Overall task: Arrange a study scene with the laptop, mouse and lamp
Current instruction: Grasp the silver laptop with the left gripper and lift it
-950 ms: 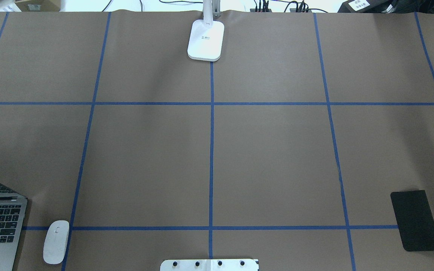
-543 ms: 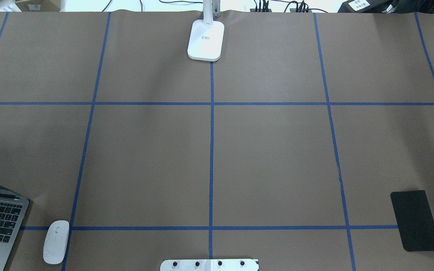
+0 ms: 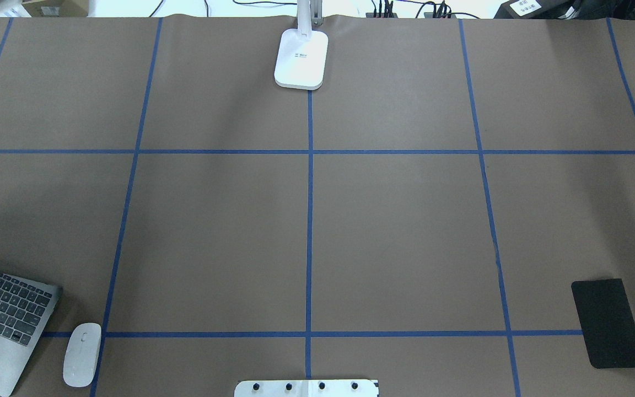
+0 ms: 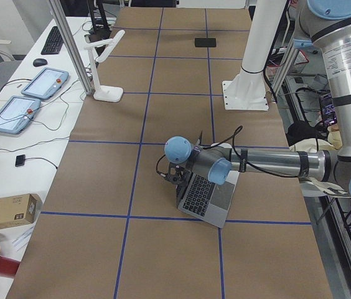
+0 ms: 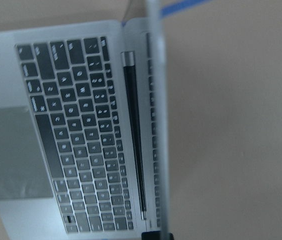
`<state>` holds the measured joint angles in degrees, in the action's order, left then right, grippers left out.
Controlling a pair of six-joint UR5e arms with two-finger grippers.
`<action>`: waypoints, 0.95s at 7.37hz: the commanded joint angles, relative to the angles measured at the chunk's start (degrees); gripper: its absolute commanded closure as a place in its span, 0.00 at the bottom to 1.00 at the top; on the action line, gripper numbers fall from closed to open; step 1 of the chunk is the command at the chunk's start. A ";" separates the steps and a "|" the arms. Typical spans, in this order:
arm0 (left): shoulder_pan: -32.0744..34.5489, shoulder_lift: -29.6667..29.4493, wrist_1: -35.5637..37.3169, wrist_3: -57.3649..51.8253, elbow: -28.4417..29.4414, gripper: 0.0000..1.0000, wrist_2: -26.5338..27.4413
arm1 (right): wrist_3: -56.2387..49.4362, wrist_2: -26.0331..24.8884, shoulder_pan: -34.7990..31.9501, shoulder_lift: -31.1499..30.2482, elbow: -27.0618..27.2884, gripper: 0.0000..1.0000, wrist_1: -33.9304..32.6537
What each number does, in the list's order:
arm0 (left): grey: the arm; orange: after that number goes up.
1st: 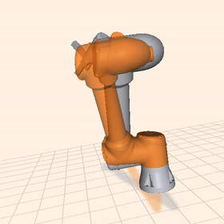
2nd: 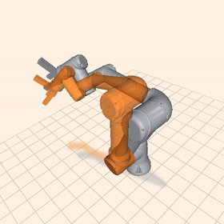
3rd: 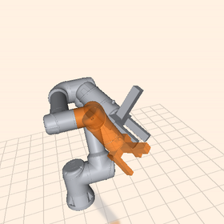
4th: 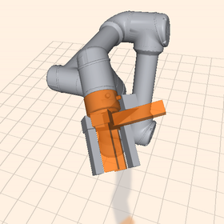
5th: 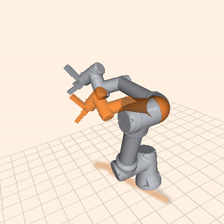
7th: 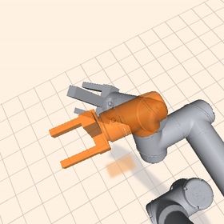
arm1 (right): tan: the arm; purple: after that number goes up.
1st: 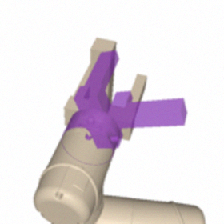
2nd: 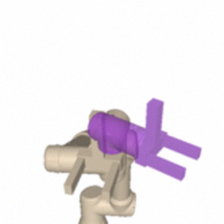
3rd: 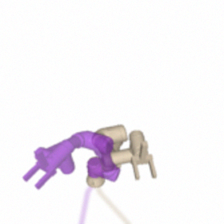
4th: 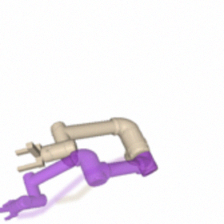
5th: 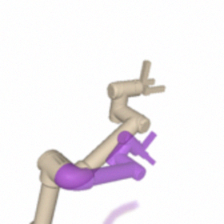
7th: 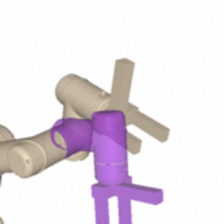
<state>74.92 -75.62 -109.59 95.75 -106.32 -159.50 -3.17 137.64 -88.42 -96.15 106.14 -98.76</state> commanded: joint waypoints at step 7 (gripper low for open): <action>-2.48 -37.02 17.31 21.45 5.07 1.00 2.85 | -0.09 -1.06 0.00 -1.50 -0.50 0.00 -0.29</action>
<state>74.40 -108.20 -91.92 111.57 -102.45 -158.76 -3.25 136.62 -88.42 -97.42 105.76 -98.96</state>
